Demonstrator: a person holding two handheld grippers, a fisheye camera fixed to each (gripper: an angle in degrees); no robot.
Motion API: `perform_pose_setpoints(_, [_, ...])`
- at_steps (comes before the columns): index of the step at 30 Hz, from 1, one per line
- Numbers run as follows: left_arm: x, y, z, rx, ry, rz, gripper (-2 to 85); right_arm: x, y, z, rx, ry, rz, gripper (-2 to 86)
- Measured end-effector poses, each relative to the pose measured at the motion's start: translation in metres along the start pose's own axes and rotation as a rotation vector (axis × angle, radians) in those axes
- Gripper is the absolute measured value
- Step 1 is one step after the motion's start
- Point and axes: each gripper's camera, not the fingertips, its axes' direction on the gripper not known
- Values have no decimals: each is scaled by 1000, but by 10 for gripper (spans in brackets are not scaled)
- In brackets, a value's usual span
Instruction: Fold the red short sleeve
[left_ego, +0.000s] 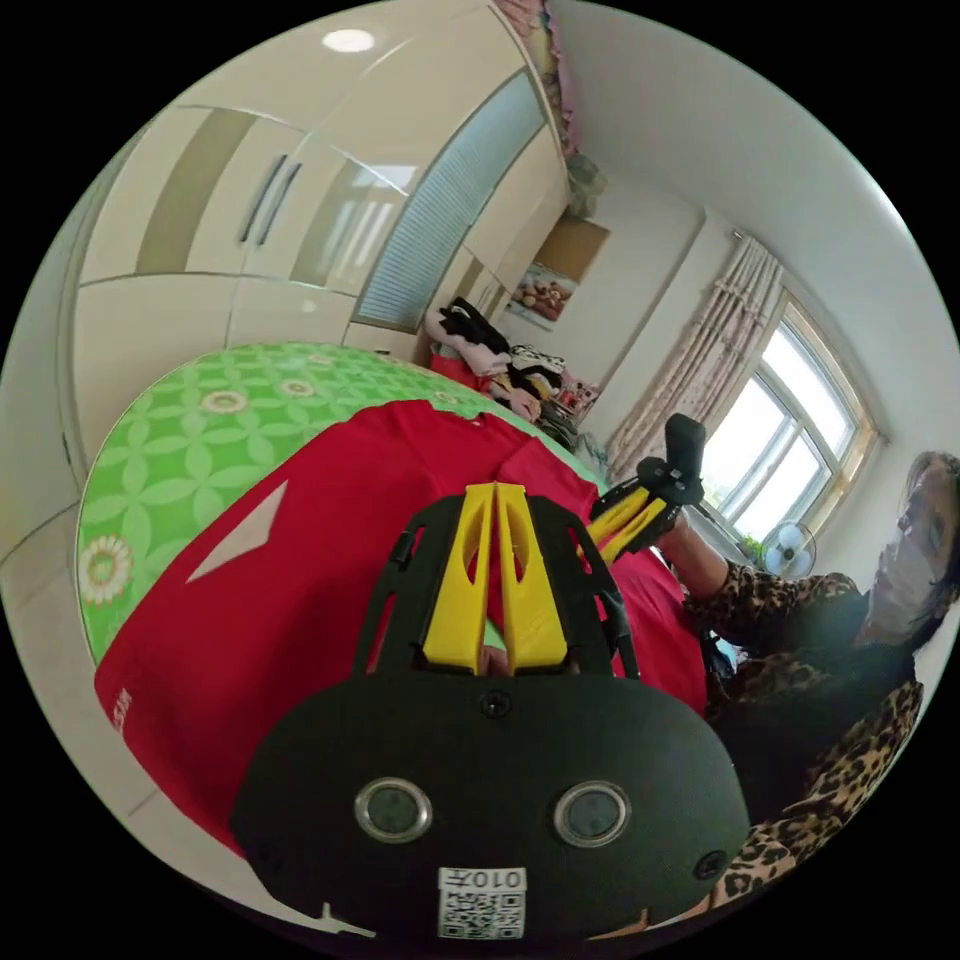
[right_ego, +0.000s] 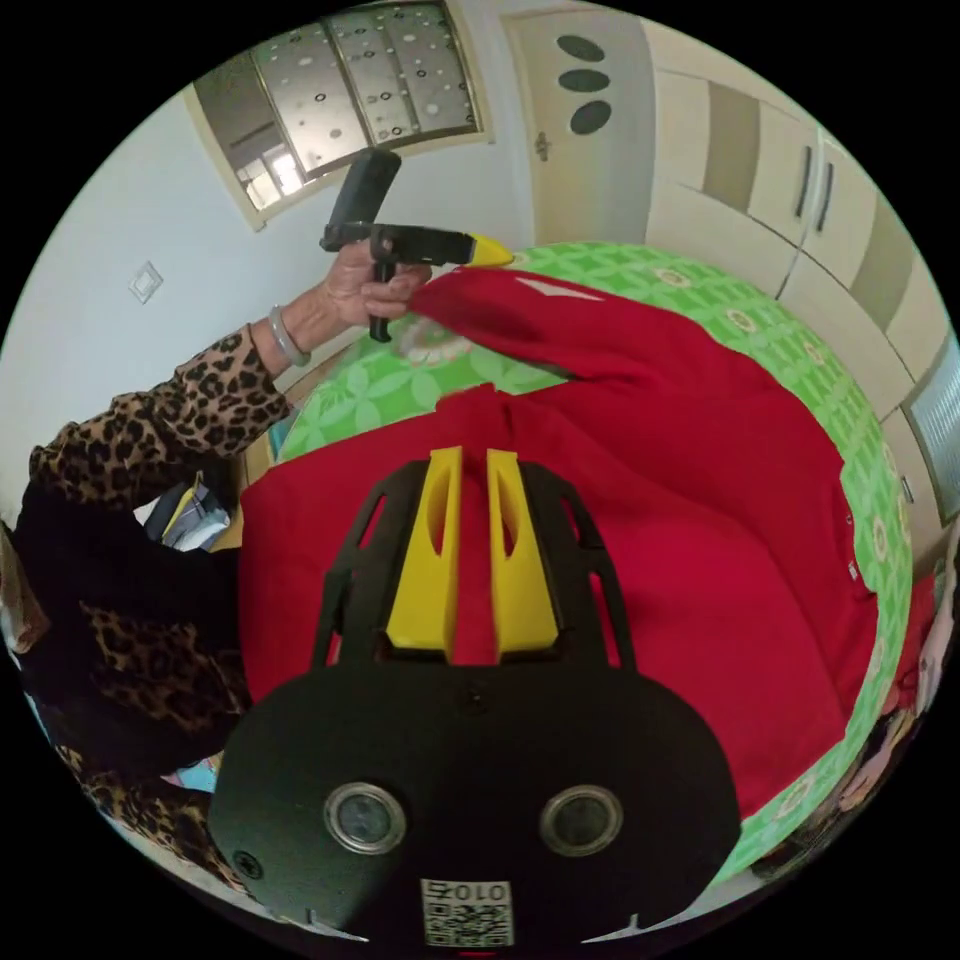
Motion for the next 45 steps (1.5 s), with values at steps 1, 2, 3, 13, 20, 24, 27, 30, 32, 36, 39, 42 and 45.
perform_pose_setpoints(1, [-7, 11, -9, 19, 7, -26, -2, -9, -12, 2, -22, -24, -25, 41])
perform_pose_setpoints(2, [-12, 21, -18, 43, 17, -48, -2, -14, -17, 3, -35, -41, -39, 39])
perform_pose_setpoints(3, [-13, 26, -23, 54, 22, -57, -2, -25, -25, 4, -69, -117, -89, 36])
perform_pose_setpoints(13, [5, 84, -14, -86, 61, -321, 13, -92, 55, -64, 27, 239, 170, 49])
perform_pose_setpoints(20, [40, 90, 23, -166, 31, -497, 84, -189, 57, -28, 73, 449, 182, 39])
perform_pose_setpoints(24, [39, 93, 36, -145, 129, -640, 106, -183, 88, -24, 243, 209, 286, 34])
perform_pose_setpoints(27, [36, 91, 46, -142, 79, -727, 111, -173, 119, -23, 347, -2, 327, 50])
perform_pose_setpoints(30, [47, 83, 63, -181, 74, -743, 109, -182, 150, -20, 412, 13, 372, 61])
perform_pose_setpoints(32, [58, 76, 79, -231, 42, -739, 104, -188, 166, -15, 446, 12, 394, 63])
perform_pose_setpoints(36, [66, 71, 96, -244, -20, -756, 78, -201, 198, 1, 514, -10, 423, 62])
perform_pose_setpoints(39, [70, 68, 103, -235, -46, -770, 33, -210, 219, 15, 556, -19, 447, 59])
perform_pose_setpoints(42, [86, 45, 95, -224, -41, -688, 7, -215, 240, 32, 596, -50, 483, 53])
perform_pose_setpoints(45, [116, 13, 67, -153, -141, -541, 0, -221, 258, 49, 654, -98, 511, 50])
